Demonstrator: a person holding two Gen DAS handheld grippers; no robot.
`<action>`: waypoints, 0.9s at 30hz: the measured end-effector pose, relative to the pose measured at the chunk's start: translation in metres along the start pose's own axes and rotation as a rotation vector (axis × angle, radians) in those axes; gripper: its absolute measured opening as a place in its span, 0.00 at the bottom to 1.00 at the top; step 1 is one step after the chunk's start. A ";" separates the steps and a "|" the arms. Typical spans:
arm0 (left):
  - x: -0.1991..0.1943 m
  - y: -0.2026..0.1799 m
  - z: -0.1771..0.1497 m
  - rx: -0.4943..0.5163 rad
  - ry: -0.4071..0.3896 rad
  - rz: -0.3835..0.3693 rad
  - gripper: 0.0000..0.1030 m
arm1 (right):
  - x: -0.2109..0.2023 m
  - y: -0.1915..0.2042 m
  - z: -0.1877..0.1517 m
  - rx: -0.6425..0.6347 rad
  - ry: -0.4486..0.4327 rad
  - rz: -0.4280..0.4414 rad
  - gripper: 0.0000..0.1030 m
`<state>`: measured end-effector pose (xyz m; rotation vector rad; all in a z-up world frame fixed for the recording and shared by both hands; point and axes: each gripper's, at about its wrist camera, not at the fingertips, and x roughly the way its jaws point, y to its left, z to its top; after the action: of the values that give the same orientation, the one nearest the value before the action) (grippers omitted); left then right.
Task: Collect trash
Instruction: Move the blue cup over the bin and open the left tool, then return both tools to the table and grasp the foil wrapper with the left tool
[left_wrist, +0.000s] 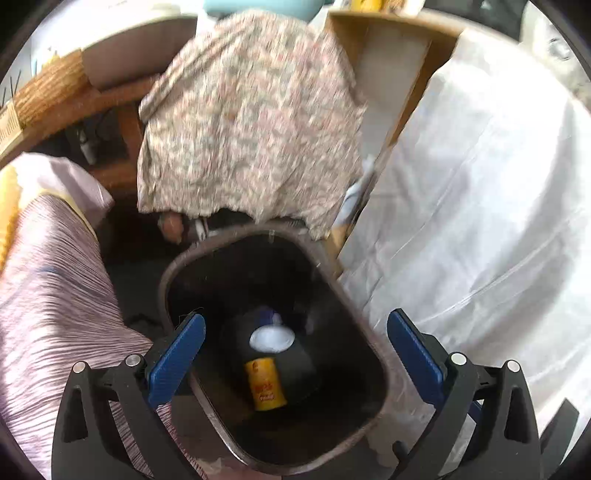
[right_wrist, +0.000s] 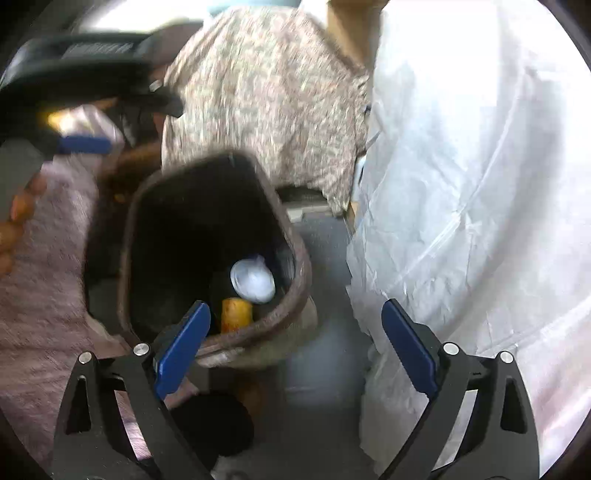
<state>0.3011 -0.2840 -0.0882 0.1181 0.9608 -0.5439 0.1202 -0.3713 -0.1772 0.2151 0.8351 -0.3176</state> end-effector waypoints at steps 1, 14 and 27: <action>-0.014 -0.002 0.001 0.012 -0.036 -0.010 0.95 | -0.008 -0.002 0.001 0.029 -0.036 0.015 0.90; -0.167 0.025 -0.031 0.165 -0.288 0.166 0.95 | -0.063 0.041 0.035 0.059 -0.178 0.222 0.90; -0.278 0.126 -0.112 -0.055 -0.381 0.420 0.95 | -0.100 0.155 0.049 -0.199 -0.170 0.466 0.90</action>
<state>0.1540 -0.0309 0.0535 0.1558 0.5549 -0.1416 0.1464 -0.2224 -0.0601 0.1870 0.6205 0.1818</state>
